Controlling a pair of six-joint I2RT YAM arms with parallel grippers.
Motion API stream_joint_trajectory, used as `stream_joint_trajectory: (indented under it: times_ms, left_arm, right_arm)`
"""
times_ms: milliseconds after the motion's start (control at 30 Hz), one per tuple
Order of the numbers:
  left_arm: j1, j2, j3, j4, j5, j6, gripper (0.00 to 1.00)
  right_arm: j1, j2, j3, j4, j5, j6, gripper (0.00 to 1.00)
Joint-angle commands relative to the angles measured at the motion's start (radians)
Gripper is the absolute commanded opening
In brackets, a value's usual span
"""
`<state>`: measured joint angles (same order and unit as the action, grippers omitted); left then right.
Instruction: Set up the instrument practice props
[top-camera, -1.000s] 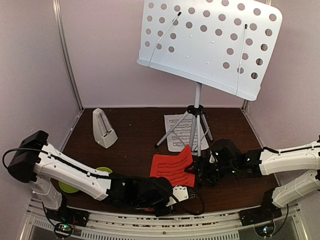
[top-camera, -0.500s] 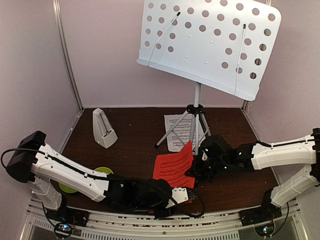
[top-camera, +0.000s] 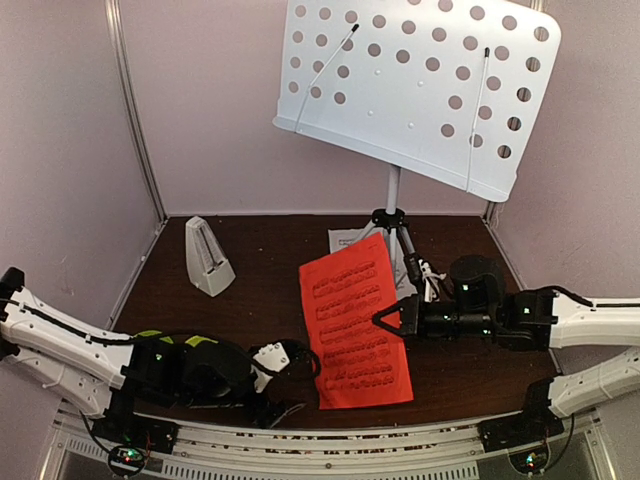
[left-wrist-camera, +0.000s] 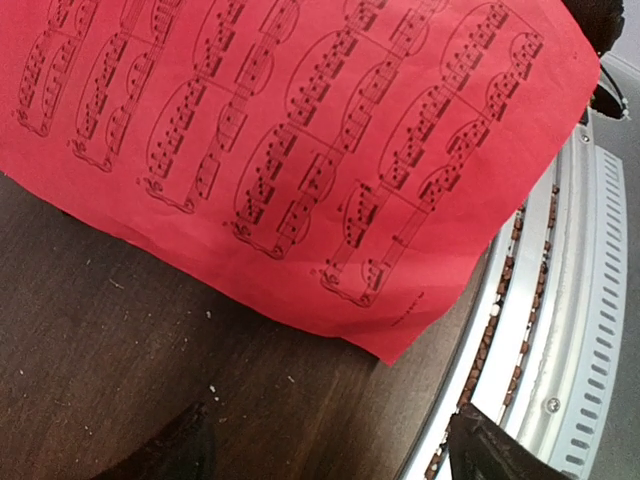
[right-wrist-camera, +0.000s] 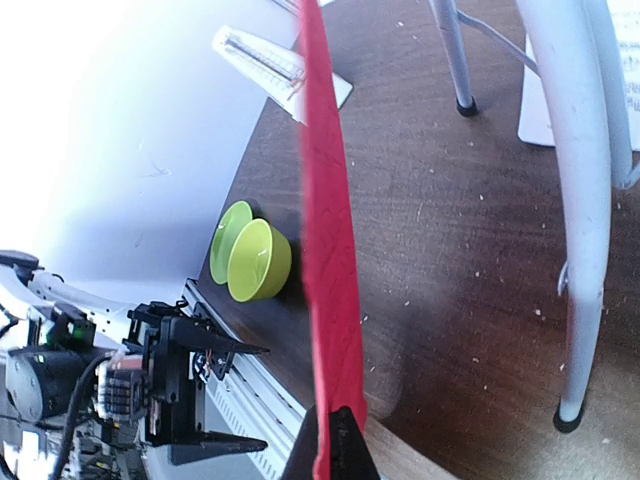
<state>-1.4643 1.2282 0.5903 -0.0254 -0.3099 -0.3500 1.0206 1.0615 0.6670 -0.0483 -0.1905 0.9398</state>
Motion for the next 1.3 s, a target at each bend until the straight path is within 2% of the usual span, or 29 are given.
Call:
stream_joint_trajectory:
  times_ms: [0, 167, 367, 633, 800, 1000, 1267]
  left_arm:
    - [0.039, -0.032, -0.02, 0.03, -0.019, -0.047, 0.83]
    - [0.093, -0.07, -0.07, 0.058, -0.025, -0.099, 0.83]
    - [0.154, -0.173, -0.084, 0.027, -0.063, -0.106, 0.83]
    - [0.37, -0.328, -0.006, -0.042, -0.006, -0.065, 0.83]
    - [0.489, -0.311, 0.202, -0.156, 0.014, 0.04, 0.82]
    - [0.556, -0.164, 0.535, -0.265, 0.055, 0.138, 0.82]
    - [0.564, 0.049, 0.987, -0.346, 0.104, 0.293, 0.81]
  right_arm:
    - [0.005, -0.033, -0.041, 0.072, -0.044, -0.124, 0.0]
    - [0.023, -0.051, -0.025, 0.054, -0.066, -0.201, 0.0]
    - [0.176, -0.005, 0.153, -0.192, 0.044, -0.446, 0.0]
    - [0.364, -0.007, 0.347, -0.415, 0.222, -0.547, 0.0]
    - [0.422, -0.04, 0.467, -0.478, 0.368, -0.597, 0.0]
    - [0.425, -0.076, 0.615, -0.428, 0.528, -0.67, 0.0]
    - [0.425, -0.085, 0.799, -0.352, 0.634, -0.815, 0.0]
